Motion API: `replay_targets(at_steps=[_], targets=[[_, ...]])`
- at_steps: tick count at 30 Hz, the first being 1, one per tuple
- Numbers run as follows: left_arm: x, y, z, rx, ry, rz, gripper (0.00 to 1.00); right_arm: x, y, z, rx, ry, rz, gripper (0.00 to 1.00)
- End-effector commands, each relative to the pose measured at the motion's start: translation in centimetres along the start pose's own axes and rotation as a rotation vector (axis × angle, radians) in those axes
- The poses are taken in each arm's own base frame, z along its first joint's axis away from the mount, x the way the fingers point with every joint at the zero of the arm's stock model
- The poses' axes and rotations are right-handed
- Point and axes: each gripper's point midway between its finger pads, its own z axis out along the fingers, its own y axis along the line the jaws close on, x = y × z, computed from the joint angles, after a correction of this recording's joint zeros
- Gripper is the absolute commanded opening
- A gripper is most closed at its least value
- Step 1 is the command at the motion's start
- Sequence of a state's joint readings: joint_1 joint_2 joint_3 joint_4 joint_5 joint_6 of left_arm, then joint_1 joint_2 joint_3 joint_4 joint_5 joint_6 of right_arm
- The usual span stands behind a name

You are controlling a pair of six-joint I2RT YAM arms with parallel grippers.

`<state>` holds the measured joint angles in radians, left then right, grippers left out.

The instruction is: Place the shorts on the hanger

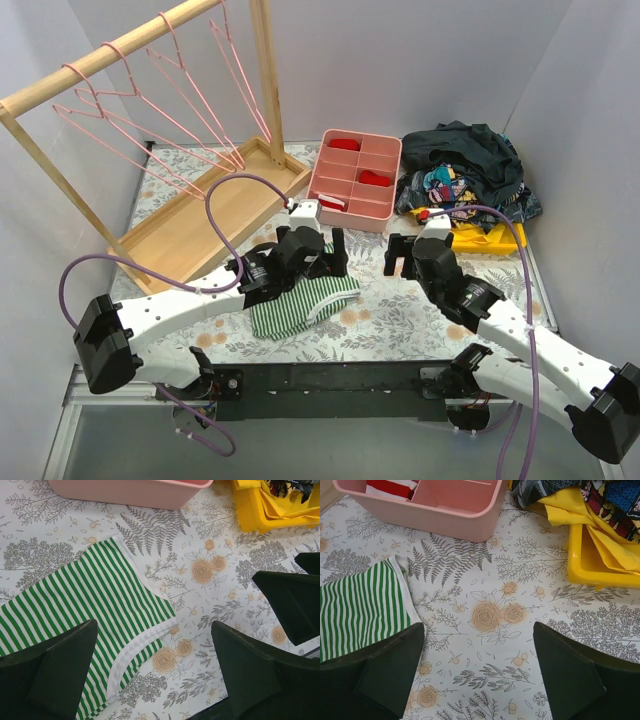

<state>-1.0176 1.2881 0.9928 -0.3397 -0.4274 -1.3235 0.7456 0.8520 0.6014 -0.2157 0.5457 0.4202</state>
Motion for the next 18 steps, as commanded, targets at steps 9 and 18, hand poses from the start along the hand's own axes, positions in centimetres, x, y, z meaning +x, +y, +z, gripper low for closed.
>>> replay_targets(at_steps=[9, 18], targets=[[0.7, 0.1, -1.6, 0.037, 0.053, 0.003, 0.98, -4.1, 1.1, -0.7, 0.001, -0.012, -0.003, 0.94], [0.5, -0.4, -3.0, 0.116, 0.044, 0.002, 0.98, -9.7, 0.4, 3.2, 0.009, 0.038, 0.006, 0.95]])
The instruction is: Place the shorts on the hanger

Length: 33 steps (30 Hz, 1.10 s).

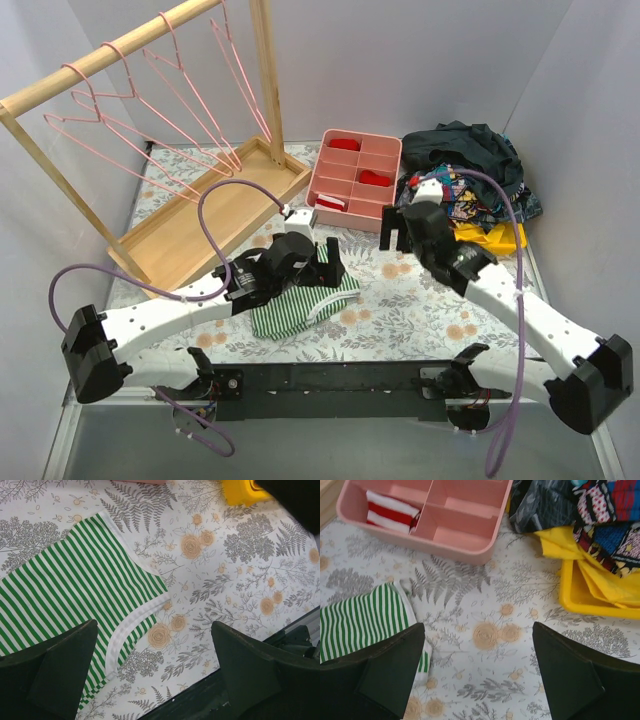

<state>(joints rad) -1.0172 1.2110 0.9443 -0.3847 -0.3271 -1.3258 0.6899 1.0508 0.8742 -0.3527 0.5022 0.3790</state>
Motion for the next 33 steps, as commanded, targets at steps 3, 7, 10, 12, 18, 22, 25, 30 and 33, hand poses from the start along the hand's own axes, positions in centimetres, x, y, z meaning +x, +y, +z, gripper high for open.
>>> replay_targets(at_steps=[3, 7, 10, 12, 18, 22, 25, 30, 33], targets=[[-1.3, -0.6, -1.2, 0.053, -0.032, 0.016, 0.98, -10.0, -5.1, 4.8, 0.056, -0.052, 0.121, 0.92], [-1.8, -0.3, -1.1, 0.029, -0.029, 0.030, 0.98, -14.1, -11.5, 8.7, 0.220, -0.083, 0.216, 0.90], [-2.4, -0.3, -1.4, 0.022, -0.036, 0.037, 0.98, -16.3, -15.1, 10.9, 0.270, -0.126, 0.277, 0.89], [-2.6, -0.3, -1.5, 0.027, -0.037, 0.042, 0.98, -19.0, -16.2, 11.9, 0.272, -0.191, 0.271, 0.89], [-2.9, 0.2, -1.6, 0.011, -0.039, 0.045, 0.98, -18.3, -17.0, 18.0, 0.284, -0.073, 0.270, 0.85], [-3.0, 0.5, -1.5, 0.003, -0.039, 0.054, 0.98, -16.4, -17.1, 21.1, 0.268, -0.045, 0.256, 0.86], [-3.0, 0.8, -1.4, -0.006, -0.032, 0.061, 0.98, -15.1, -17.3, 22.7, 0.281, 0.016, 0.258, 0.83], [-3.4, 1.0, -1.6, -0.008, -0.040, 0.057, 0.98, -15.9, -17.7, 22.1, 0.303, -0.008, 0.275, 0.59], [-3.5, 0.9, -1.7, -0.002, -0.043, 0.053, 0.98, -18.5, -18.0, 20.1, 0.323, -0.079, 0.268, 0.16]])
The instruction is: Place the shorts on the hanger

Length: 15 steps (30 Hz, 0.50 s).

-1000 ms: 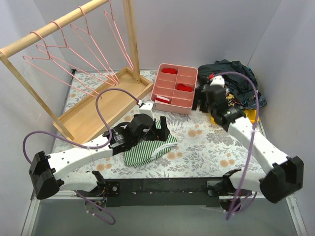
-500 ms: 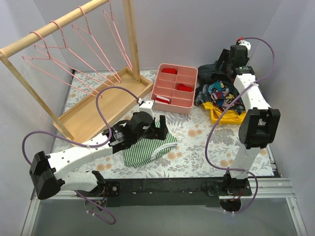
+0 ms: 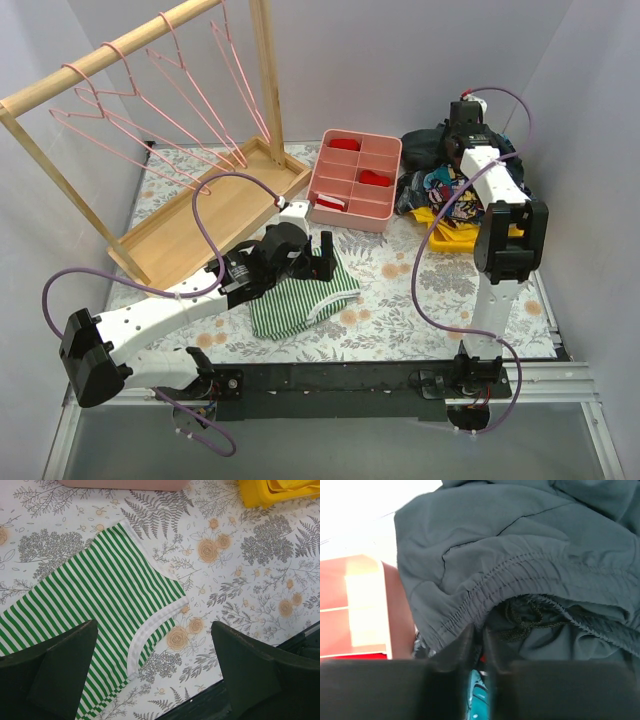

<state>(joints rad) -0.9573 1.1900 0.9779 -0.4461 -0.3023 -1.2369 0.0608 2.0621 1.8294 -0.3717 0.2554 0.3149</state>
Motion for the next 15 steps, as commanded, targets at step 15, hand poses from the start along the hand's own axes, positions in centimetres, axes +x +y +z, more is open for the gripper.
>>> replay_targets(at_steps=[15], targets=[[-3.3, -1.2, -1.2, 0.037, -0.070, -0.016, 0.98, -19.9, 2.2, -21.3, -0.090, -0.611, 0.010, 0.01]])
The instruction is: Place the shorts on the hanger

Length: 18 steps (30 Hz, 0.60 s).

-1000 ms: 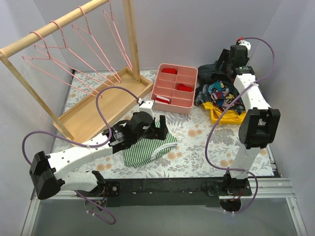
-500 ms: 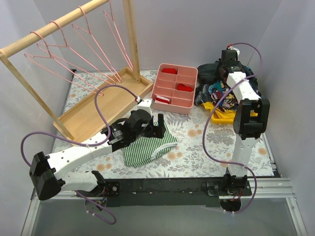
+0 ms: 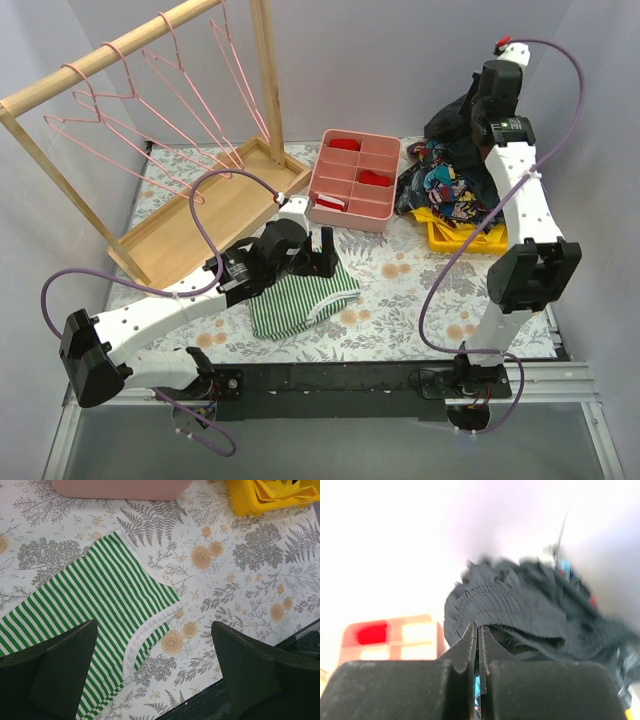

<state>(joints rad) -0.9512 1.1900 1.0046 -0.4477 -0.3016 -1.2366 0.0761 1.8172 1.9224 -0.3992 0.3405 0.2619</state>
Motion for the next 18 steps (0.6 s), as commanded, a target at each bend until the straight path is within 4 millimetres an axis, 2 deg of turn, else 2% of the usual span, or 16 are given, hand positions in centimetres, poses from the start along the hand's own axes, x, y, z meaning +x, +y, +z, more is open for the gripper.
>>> replay_targets(at_steps=[1, 4, 5, 7, 8, 10, 12, 13, 14, 16, 17, 18], targets=[[-2.4, -1.0, -0.9, 0.032, -0.053, -0.009, 0.98, -11.5, 2.1, -7.0, -0.083, -0.327, 0.009, 0.01], [-2.8, -1.3, -0.9, 0.038, -0.061, -0.016, 0.98, -14.1, 3.0, -9.8, -0.137, -0.393, 0.005, 0.01], [-2.9, -1.4, -0.9, 0.040, -0.064, -0.018, 0.98, -15.6, 3.3, -11.4, -0.157, -0.433, 0.010, 0.01], [-3.2, -1.5, -0.9, 0.040, -0.072, -0.022, 0.98, -16.9, 4.2, -13.4, -0.197, -0.466, 0.007, 0.01], [-3.2, -1.5, -0.8, 0.036, -0.072, -0.021, 0.98, -18.4, 4.3, -15.5, -0.215, -0.507, 0.018, 0.01], [-3.4, -1.6, -1.0, 0.040, -0.079, -0.022, 0.98, -19.5, 5.0, -17.8, -0.245, -0.536, 0.018, 0.01], [-4.1, -1.8, -1.2, 0.042, -0.095, -0.024, 0.98, -20.7, 5.7, -21.4, -0.294, -0.579, 0.030, 0.01], [-4.3, -1.8, -1.4, 0.044, -0.101, -0.025, 0.98, -20.7, 6.6, -22.7, -0.326, -0.586, 0.033, 0.01], [-4.6, -1.9, -1.5, 0.046, -0.109, -0.027, 0.98, -21.3, 6.4, -24.8, -0.347, -0.613, 0.041, 0.01], [-5.1, -2.0, -1.9, 0.052, -0.120, -0.028, 0.98, -21.3, 7.3, -27.1, -0.400, -0.619, 0.051, 0.01], [-5.6, -2.1, -2.2, 0.052, -0.132, -0.031, 0.98, -21.3, 7.1, -28.8, -0.426, -0.621, 0.064, 0.01], [-5.9, -2.2, -2.5, 0.054, -0.138, -0.031, 0.98, -21.1, 7.3, -29.5, -0.455, -0.613, 0.074, 0.01]])
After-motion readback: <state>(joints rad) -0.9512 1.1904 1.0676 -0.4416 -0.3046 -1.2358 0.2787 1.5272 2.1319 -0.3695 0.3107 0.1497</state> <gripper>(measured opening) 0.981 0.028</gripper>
